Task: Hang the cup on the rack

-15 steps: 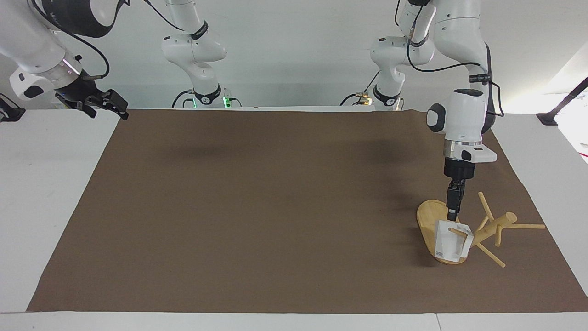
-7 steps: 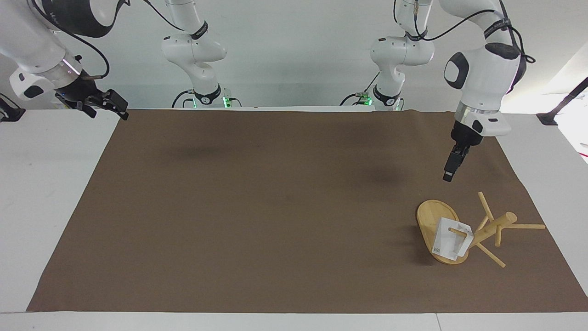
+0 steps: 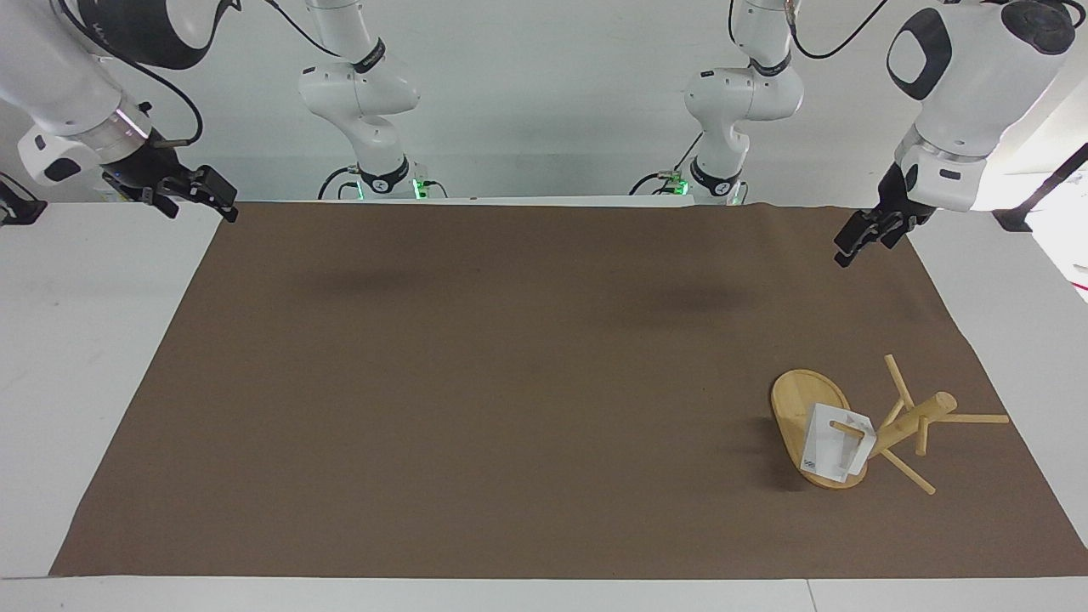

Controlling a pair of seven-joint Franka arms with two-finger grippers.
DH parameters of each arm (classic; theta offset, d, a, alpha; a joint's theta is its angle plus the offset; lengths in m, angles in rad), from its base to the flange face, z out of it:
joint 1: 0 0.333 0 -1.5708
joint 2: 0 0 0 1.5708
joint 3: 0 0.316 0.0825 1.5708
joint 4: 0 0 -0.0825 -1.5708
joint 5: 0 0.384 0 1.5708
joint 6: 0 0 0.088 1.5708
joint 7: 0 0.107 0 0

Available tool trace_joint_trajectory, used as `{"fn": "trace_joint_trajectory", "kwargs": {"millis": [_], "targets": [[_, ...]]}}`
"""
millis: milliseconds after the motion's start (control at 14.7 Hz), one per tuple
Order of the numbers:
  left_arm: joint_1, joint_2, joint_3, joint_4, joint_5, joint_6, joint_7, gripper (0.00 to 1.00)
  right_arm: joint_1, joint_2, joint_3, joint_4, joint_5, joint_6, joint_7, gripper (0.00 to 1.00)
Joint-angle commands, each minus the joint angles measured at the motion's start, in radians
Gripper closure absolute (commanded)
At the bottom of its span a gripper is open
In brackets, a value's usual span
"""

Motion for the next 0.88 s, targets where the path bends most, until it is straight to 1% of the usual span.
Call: {"fn": "trace_joint_trajectory", "kwargs": {"millis": [0,204,340,476,544,816], "targets": [[0.005,0.063,-0.007,0.113,0.011,-0.103,0.065,0.0,-0.016,-0.011,0.013,-0.012,-0.011,0.001,0.004,0.0],[0.005,0.098,-0.005,0.183,0.012,-0.179,0.195,0.0,-0.016,-0.011,0.013,-0.012,-0.011,-0.001,0.004,0.0],[0.005,0.13,-0.005,0.225,0.02,-0.231,0.333,0.0,-0.016,-0.011,0.013,-0.012,-0.011,0.001,0.004,0.0],[0.005,0.164,-0.005,0.272,0.02,-0.264,0.378,0.0,-0.016,-0.011,0.013,-0.012,-0.011,0.001,0.004,0.0],[0.005,0.167,-0.005,0.281,0.017,-0.27,0.387,0.0,-0.016,-0.011,0.013,-0.012,-0.011,0.001,0.004,0.0],[0.008,0.167,-0.004,0.28,0.003,-0.25,0.377,0.0,-0.016,-0.011,0.012,-0.012,-0.011,0.001,0.004,0.0]]}}
